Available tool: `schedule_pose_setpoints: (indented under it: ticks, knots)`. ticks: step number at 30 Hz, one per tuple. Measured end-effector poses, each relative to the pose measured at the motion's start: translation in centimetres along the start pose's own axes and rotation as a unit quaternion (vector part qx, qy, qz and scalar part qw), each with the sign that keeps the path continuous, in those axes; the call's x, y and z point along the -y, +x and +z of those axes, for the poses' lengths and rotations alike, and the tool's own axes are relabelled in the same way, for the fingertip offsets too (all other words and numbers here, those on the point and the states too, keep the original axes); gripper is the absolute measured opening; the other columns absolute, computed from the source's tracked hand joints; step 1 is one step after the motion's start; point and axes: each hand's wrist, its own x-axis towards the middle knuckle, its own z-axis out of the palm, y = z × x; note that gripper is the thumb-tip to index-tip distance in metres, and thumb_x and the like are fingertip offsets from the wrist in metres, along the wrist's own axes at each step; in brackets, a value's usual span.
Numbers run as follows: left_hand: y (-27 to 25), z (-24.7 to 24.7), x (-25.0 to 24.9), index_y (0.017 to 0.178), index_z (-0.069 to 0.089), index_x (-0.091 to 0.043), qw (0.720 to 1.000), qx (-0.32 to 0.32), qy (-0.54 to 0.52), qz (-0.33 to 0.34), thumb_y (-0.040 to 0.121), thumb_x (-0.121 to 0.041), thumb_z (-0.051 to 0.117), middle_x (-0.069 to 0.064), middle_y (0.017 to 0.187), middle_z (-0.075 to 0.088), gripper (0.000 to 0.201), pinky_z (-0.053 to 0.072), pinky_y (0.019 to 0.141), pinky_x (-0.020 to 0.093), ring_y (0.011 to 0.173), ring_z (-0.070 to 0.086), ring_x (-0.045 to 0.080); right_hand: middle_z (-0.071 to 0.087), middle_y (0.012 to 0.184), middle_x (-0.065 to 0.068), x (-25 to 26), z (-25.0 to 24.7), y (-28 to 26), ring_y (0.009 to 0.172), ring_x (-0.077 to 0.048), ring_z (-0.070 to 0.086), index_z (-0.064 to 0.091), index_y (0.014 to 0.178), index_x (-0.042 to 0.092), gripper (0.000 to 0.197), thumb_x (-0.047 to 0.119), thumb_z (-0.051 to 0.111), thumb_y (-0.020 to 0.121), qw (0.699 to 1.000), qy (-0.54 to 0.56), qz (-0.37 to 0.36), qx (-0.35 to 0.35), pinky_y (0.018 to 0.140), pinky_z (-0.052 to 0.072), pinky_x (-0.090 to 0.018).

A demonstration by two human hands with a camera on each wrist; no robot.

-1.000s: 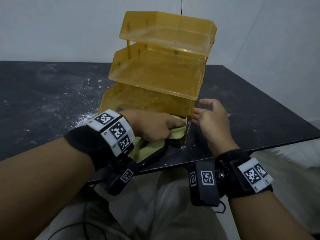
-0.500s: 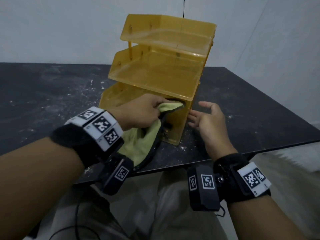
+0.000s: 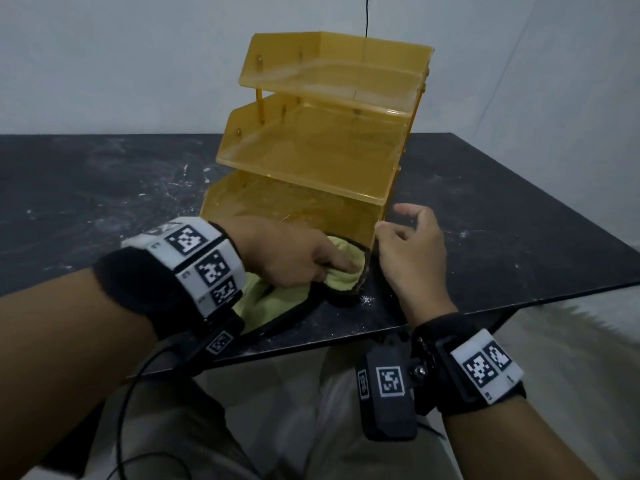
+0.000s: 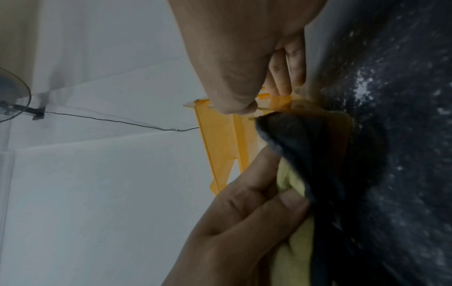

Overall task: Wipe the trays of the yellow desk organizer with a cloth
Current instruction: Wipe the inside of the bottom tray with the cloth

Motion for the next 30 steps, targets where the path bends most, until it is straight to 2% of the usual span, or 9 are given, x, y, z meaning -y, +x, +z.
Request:
schedule_pose_setpoints:
  ticks: [3,5,8,12,15,19,22,25,30]
  knots:
    - [-1.4,-0.5,0.5,0.139,0.049,-0.035,0.994,0.019,-0.106,0.015,0.102,-0.005,0.044,-0.049,0.088,0.059,0.048,0.037,0.068,-0.004,0.074,0.050,-0.028,0.066,0.105,0.012,0.0,-0.1,-0.6,0.091,0.007,0.062,0.051,0.126,0.032,0.042,0.026,0.071,0.090,0.999,-0.018,-0.028,0.024,0.064,0.042,-0.006]
    - [-2.3,-0.2,1.4,0.138,0.053,-0.030,0.984,0.014,-0.175,0.018,0.102,-0.001,0.042,-0.029,0.083,0.071,0.047,0.036,0.054,0.002,0.052,0.048,-0.018,0.067,0.112,0.009,0.2,-0.2,-0.5,0.096,0.002,0.064,0.050,0.128,0.032,0.043,0.025,0.071,0.092,0.998,-0.033,-0.027,0.037,0.070,0.045,-0.010]
    - [-3.1,0.4,2.3,0.134,0.058,-0.035,0.967,-0.041,-0.252,0.020,0.103,-0.007,0.043,0.003,0.108,0.074,0.043,0.050,0.065,0.028,0.069,0.065,0.026,0.065,0.117,0.008,0.5,-0.2,-0.4,0.103,-0.005,0.062,0.051,0.123,0.032,0.039,0.025,0.072,0.091,0.997,-0.069,-0.032,0.024,0.081,0.049,-0.021]
    - [-2.9,0.9,2.7,0.128,0.060,-0.013,0.901,-0.130,-0.414,0.019,0.101,0.002,0.042,0.014,0.112,0.072,0.036,0.059,0.082,0.037,0.098,0.071,0.030,0.058,0.094,0.008,0.4,-0.1,-3.3,0.081,-0.003,0.053,0.056,0.104,0.028,0.022,0.021,0.069,0.088,0.982,-0.113,-0.139,-0.055,0.066,0.043,-0.022]
    - [-2.7,1.1,2.6,0.125,0.058,-0.007,0.839,-0.183,-0.512,0.019,0.099,0.002,0.045,0.021,0.121,0.066,0.031,0.053,0.093,0.047,0.106,0.066,0.036,0.061,0.097,0.010,0.9,0.3,-5.3,0.077,-0.005,0.056,0.057,0.123,0.029,0.037,0.020,0.064,0.087,0.978,-0.095,-0.169,0.079,0.064,0.040,-0.020]
    - [-2.7,0.8,2.4,0.121,0.058,-0.010,0.780,-0.190,-0.596,0.035,0.099,-0.004,0.044,0.025,0.119,0.064,0.027,0.052,0.091,0.046,0.101,0.064,0.035,0.058,0.105,0.006,2.1,0.0,-4.6,0.085,-0.011,0.059,0.039,0.146,0.034,0.062,0.032,0.064,0.090,0.974,-0.056,-0.036,0.218,0.067,0.044,-0.025]
    - [-2.8,0.5,2.7,0.113,0.060,-0.012,0.755,-0.207,-0.621,0.040,0.099,-0.007,0.045,0.020,0.111,0.067,0.021,0.055,0.088,0.044,0.095,0.066,0.031,0.067,0.090,-0.004,2.9,0.2,-3.8,0.083,-0.020,0.066,0.066,0.115,0.008,0.044,0.035,0.073,0.082,0.970,0.006,0.013,0.242,0.068,0.051,-0.038]
    - [-2.6,0.4,3.2,0.109,0.060,-0.012,0.766,-0.235,-0.599,-0.003,0.098,-0.009,0.050,0.017,0.103,0.067,0.015,0.057,0.075,0.037,0.086,0.066,0.027,0.071,0.099,-0.024,3.4,0.6,-4.1,0.096,-0.037,0.070,0.067,0.098,-0.004,0.047,0.034,0.073,0.072,0.977,0.061,0.032,0.203,0.076,0.055,-0.050]
    - [-2.6,0.9,4.3,0.110,0.055,-0.010,0.857,-0.308,-0.397,-0.115,0.091,0.002,0.061,0.011,0.095,0.071,0.024,0.049,0.062,0.029,0.073,0.062,0.018,0.071,0.097,-0.024,3.6,-0.4,-4.4,0.090,-0.036,0.071,0.069,0.093,0.000,0.019,0.012,0.072,0.078,0.985,0.133,0.061,0.092,0.066,0.057,-0.040]
